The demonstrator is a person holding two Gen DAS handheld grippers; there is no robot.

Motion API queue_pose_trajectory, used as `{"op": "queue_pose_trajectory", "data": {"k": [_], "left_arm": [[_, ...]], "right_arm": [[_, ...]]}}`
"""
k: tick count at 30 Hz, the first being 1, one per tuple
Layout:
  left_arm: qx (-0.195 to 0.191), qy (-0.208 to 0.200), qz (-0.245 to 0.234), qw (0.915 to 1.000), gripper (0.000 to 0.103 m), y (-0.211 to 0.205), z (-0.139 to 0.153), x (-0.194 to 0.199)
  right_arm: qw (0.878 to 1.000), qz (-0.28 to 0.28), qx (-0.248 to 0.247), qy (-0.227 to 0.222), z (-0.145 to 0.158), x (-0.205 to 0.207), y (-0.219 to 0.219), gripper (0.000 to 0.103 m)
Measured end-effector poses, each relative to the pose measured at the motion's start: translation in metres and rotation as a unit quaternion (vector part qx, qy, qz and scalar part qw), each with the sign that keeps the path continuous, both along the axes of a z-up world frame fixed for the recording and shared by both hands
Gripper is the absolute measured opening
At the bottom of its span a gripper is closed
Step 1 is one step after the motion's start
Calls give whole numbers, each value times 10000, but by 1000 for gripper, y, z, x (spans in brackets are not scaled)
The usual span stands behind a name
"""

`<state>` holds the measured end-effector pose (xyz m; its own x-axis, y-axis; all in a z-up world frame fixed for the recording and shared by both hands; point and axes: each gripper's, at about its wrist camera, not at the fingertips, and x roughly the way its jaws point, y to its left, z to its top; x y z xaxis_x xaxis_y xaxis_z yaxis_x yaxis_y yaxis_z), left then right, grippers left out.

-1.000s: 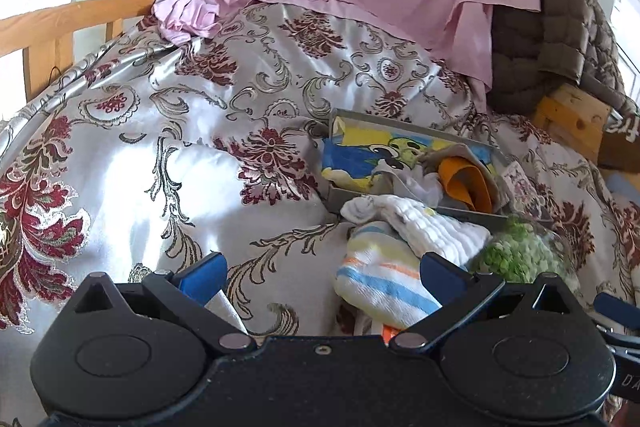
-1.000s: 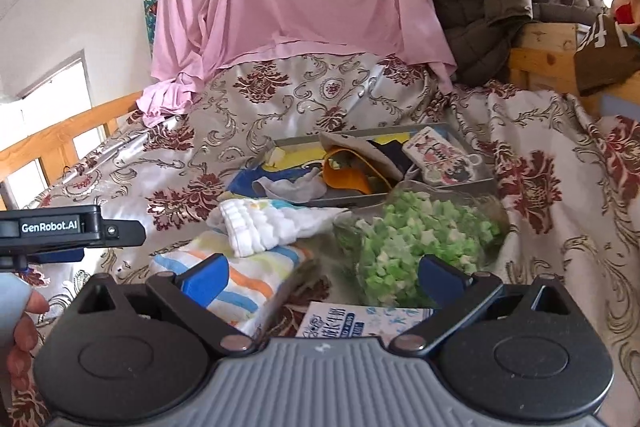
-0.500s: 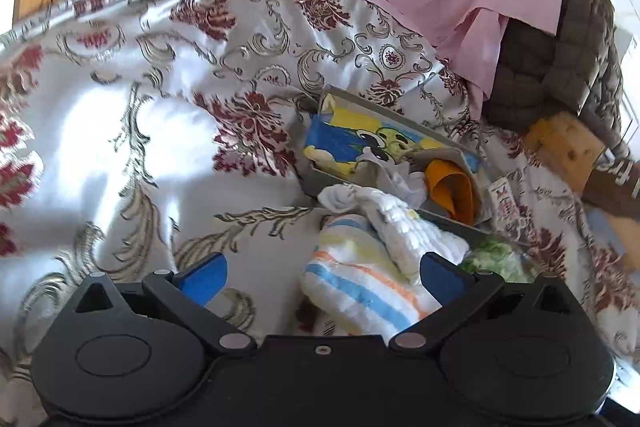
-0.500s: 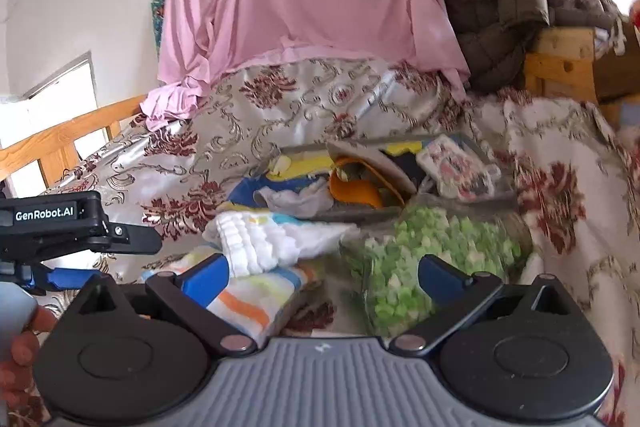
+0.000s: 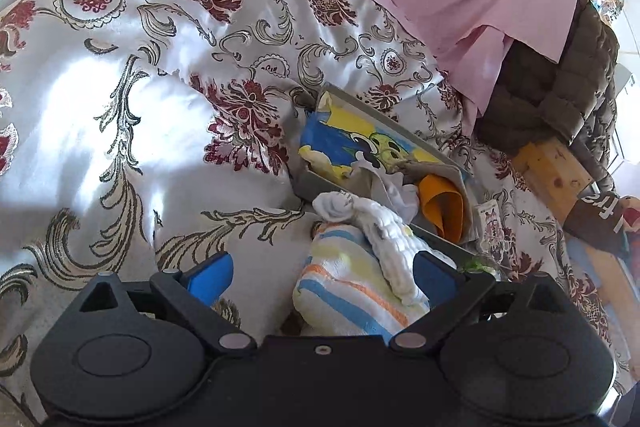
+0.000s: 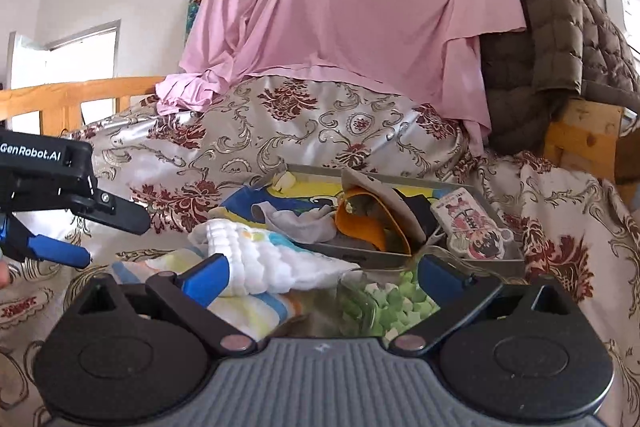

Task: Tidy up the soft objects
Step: 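Close the left gripper on the striped towel while the right gripper grasps the white muslin cloth, then lift the striped towel and white muslin cloth up from the table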

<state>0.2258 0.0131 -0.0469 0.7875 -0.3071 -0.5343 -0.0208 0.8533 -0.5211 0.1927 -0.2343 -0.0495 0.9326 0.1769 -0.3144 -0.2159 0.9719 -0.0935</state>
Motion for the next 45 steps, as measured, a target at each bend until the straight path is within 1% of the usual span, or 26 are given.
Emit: {"op": "queue_pose_trajectory", "data": {"k": [5, 10, 14, 18, 22, 23, 25, 26, 28, 30, 31, 32, 33, 34, 35, 37, 39, 42, 45], "left_arm": [[-8, 29, -102, 9999, 96, 0, -2, 2], [-104, 136, -188, 9997, 95, 4, -7, 4], [-374, 179, -323, 9986, 95, 8, -13, 3], [-564, 216, -529, 9968, 90, 9, -19, 4], [-730, 204, -617, 9952, 85, 10, -21, 6], [-756, 224, -623, 9949, 82, 10, -22, 7], [-809, 282, -624, 9944, 77, 9, -23, 8], [-827, 328, -613, 9942, 73, 8, -25, 9], [-812, 388, -595, 9942, 65, 6, -26, 10], [-711, 393, -566, 9951, 53, 3, -26, 10], [-662, 400, -576, 9953, 50, 1, -26, 10], [-629, 404, -591, 9955, 45, 0, -25, 10], [-597, 411, -605, 9955, 39, -1, -25, 10], [-555, 421, -624, 9956, 36, -3, -24, 11], [-502, 428, -633, 9958, 33, -4, -23, 11], [-388, 395, -599, 9967, 31, -6, -20, 10], [-251, 361, -592, 9973, 25, -9, -16, 9], [180, 272, -585, 9978, 15, -18, -6, 5], [506, 123, -616, 9967, 11, -24, 5, -4]], "right_arm": [[9998, 181, 37, -7, 2, 11, 1, 101], [9985, 491, -238, 64, -2, 22, 6, 90], [9966, 771, -257, 144, -4, 24, 11, 88], [9944, 986, -318, 203, -4, 27, 18, 85], [9932, 1060, -270, 390, -9, 32, 23, 82], [9929, 1072, -301, 430, -12, 32, 25, 82], [9919, 1116, -372, 480, -15, 33, 28, 77], [9916, 1130, -385, 492, -16, 33, 29, 76], [9911, 1153, -372, 545, -16, 34, 30, 69], [9904, 1163, -348, 662, -17, 37, 31, 66], [9900, 1175, -314, 708, -18, 37, 31, 63], [9896, 1201, -266, 749, -19, 38, 30, 61], [9894, 1212, -219, 773, -19, 38, 29, 56], [9891, 1230, -185, 793, -19, 38, 29, 50], [9887, 1249, -163, 817, -19, 38, 28, 46], [9891, 1220, -100, 821, -17, 37, 27, 31], [9895, 1177, 42, 833, -15, 36, 23, 25], [9904, 1085, 206, 833, -9, 35, 16, 21], [9908, 1026, 392, 791, 1, 29, 7, 21]]}}
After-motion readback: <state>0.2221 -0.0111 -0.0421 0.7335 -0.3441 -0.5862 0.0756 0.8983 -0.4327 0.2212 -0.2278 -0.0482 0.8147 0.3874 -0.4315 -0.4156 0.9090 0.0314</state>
